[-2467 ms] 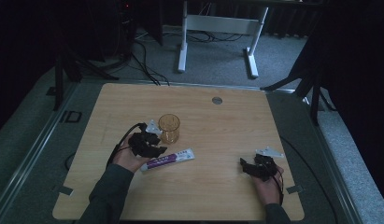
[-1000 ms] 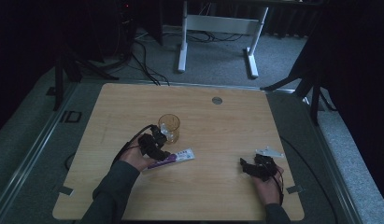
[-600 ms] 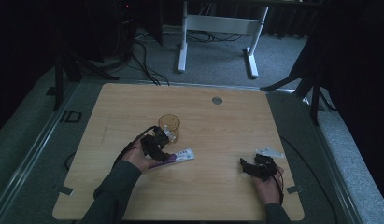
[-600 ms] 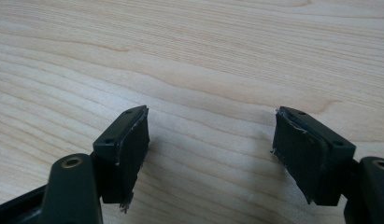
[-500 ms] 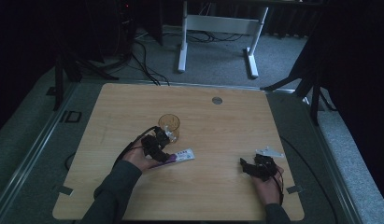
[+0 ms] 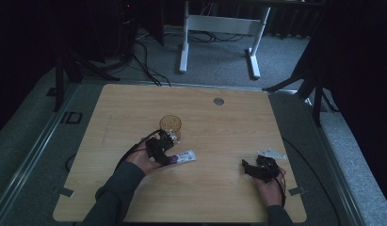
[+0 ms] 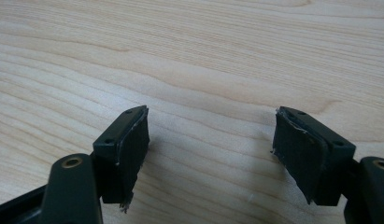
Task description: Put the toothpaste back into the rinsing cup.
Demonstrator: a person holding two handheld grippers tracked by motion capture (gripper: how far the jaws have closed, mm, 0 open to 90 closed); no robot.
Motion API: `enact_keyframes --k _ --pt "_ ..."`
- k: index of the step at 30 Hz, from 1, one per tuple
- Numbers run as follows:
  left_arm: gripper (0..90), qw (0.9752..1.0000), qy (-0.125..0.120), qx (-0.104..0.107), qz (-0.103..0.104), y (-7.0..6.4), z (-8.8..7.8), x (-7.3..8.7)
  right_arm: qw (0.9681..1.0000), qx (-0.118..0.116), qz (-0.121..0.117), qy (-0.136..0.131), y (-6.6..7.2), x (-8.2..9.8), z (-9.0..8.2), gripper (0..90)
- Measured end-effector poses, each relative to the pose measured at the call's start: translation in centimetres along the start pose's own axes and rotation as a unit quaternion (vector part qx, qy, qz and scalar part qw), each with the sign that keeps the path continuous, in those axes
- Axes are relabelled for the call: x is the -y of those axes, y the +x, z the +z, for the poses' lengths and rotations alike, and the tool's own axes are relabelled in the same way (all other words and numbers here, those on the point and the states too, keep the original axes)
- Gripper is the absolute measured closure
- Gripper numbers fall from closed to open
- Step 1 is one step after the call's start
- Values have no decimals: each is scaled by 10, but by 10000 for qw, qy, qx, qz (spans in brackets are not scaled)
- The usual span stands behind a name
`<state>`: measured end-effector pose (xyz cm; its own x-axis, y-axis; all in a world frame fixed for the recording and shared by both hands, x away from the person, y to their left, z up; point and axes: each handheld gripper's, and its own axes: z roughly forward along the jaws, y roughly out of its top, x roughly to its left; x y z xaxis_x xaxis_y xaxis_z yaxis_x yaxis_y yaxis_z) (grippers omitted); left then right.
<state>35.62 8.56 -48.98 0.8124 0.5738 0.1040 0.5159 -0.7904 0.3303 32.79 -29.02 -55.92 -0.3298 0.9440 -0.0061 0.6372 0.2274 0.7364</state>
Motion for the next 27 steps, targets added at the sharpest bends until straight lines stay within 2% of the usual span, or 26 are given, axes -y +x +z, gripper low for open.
enact_keyframes --k 11,18,27 --pt "564 9994 234 0 250 -7 9 -7 10000 2 -1 0 0 0 0 269" --pt "571 9985 416 1 349 -8 16 -11 10000 2 -3 1 0 0 0 269" --pt "572 9978 534 77 388 -9 24 -14 10000 3 -2 1 0 0 0 269"
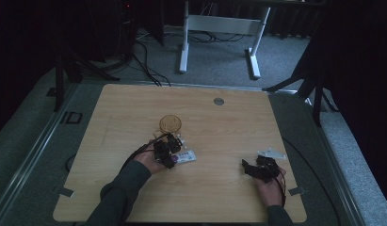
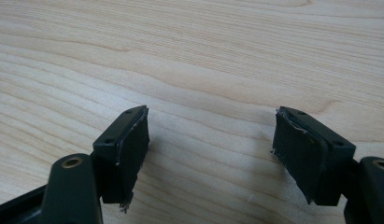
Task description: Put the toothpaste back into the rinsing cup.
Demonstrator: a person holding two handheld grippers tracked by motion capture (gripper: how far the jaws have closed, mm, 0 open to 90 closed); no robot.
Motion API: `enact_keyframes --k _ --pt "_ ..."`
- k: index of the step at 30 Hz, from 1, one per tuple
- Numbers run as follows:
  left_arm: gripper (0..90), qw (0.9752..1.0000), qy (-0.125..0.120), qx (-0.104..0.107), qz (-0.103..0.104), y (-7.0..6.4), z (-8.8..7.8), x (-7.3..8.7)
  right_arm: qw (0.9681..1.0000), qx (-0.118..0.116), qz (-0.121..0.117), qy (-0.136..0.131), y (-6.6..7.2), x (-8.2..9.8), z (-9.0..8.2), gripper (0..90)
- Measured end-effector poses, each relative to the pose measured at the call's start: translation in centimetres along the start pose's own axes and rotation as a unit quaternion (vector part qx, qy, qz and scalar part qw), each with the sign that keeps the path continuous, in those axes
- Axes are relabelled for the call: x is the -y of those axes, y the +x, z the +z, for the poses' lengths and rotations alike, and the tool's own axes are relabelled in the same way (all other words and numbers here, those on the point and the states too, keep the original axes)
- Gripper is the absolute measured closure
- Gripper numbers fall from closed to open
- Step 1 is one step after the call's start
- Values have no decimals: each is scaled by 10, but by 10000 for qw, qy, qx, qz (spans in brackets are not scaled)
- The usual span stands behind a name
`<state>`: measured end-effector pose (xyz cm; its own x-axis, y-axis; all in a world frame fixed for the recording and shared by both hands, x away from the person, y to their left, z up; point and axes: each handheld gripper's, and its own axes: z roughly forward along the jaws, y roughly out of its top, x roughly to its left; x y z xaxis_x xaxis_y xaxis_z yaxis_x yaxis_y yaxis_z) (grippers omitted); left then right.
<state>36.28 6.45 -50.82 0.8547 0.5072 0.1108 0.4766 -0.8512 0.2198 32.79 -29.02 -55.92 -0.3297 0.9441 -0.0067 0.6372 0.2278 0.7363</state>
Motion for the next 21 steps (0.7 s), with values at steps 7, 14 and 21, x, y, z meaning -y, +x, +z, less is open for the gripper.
enact_keyframes --k 7,14,21 --pt "564 9999 91 71 -3 2 4 -3 10000 0 0 1 0 0 0 269" --pt "566 9996 228 140 -41 4 11 -4 10000 -1 5 -1 0 0 0 269" --pt "612 9992 297 200 -167 6 10 -4 10000 -4 -1 1 0 0 0 269"
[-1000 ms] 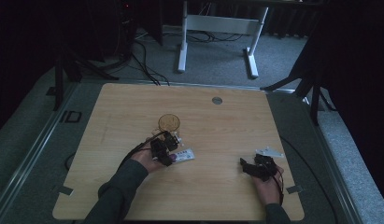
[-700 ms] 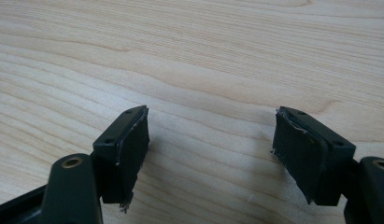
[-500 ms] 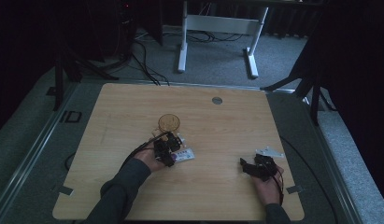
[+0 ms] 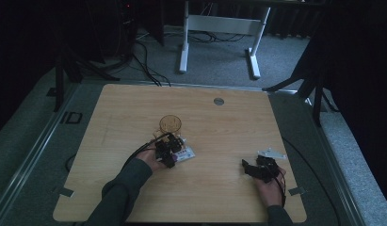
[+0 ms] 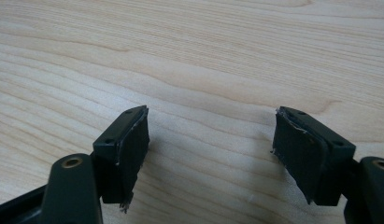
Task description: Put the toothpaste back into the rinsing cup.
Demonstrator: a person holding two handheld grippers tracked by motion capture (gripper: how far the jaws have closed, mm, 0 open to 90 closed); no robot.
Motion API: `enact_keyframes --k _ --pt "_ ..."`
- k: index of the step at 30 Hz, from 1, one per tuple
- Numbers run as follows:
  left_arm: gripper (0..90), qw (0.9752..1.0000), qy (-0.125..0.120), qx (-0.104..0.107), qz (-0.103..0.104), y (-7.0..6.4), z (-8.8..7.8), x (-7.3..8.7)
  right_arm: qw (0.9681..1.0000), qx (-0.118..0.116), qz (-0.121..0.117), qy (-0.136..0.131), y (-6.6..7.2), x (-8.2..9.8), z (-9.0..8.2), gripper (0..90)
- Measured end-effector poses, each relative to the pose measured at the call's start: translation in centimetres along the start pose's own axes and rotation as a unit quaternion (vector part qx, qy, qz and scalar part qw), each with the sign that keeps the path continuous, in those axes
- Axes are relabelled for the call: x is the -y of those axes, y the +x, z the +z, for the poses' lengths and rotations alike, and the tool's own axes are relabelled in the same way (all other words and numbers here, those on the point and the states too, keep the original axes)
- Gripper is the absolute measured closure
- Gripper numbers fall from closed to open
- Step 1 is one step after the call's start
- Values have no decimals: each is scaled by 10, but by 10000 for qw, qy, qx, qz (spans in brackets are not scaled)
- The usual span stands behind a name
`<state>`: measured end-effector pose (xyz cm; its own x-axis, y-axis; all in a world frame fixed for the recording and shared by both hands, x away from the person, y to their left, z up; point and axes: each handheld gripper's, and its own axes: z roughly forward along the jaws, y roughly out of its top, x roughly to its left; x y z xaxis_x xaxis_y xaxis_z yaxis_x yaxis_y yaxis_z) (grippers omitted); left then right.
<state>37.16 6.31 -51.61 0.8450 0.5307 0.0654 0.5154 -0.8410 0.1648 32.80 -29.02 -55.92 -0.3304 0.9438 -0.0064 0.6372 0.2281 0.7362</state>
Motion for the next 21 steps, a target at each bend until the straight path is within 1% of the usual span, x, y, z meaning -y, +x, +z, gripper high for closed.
enact_keyframes --k 3,4,7,16,19,21 --pt "665 9999 -59 53 -62 1 -3 1 10000 -1 1 -1 0 0 0 269" --pt "683 10000 -62 24 -45 2 -4 2 10000 -1 2 0 0 0 0 269" --pt "705 9999 -46 -53 -78 1 -5 2 10000 -2 2 0 0 0 0 269" --pt "725 9999 7 -61 -137 0 -7 4 10000 -1 1 0 0 0 0 269" --pt "728 9999 -39 -70 -147 0 -10 4 10000 -1 1 -1 0 0 0 269" --pt "728 9998 -117 -71 -163 -1 -13 5 10000 -1 3 0 0 0 0 269"
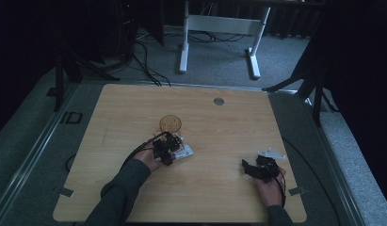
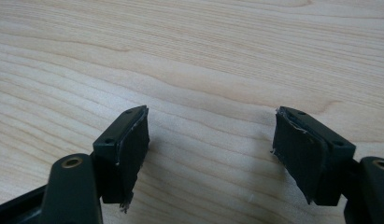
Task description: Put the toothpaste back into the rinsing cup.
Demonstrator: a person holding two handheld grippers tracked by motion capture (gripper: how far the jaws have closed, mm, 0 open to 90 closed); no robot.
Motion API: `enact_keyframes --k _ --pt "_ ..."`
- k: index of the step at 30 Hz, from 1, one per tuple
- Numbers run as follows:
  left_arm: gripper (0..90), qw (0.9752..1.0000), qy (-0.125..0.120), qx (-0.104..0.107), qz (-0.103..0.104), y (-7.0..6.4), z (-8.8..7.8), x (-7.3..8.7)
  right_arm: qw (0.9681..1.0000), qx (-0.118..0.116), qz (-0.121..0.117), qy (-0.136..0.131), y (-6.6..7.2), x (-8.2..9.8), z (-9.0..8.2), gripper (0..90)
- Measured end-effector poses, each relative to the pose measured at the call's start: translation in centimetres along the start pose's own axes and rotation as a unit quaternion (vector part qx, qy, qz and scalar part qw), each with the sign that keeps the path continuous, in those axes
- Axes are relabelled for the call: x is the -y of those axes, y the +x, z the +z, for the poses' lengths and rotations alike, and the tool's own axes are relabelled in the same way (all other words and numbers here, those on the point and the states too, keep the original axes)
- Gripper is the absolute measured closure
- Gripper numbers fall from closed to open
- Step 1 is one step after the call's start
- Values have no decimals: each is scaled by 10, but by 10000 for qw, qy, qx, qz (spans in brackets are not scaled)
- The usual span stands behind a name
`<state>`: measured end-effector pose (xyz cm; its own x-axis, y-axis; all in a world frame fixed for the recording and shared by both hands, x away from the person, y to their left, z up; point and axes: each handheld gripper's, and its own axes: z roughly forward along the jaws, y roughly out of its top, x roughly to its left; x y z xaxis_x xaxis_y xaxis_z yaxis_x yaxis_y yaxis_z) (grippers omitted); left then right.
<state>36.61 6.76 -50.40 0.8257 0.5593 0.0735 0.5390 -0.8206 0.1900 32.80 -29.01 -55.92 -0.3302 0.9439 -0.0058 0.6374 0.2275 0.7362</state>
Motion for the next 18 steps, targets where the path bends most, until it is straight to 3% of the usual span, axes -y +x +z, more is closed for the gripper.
enact_keyframes --k 18 --pt "729 9975 -642 146 -241 3 -29 6 10000 1 2 -2 0 0 0 269"
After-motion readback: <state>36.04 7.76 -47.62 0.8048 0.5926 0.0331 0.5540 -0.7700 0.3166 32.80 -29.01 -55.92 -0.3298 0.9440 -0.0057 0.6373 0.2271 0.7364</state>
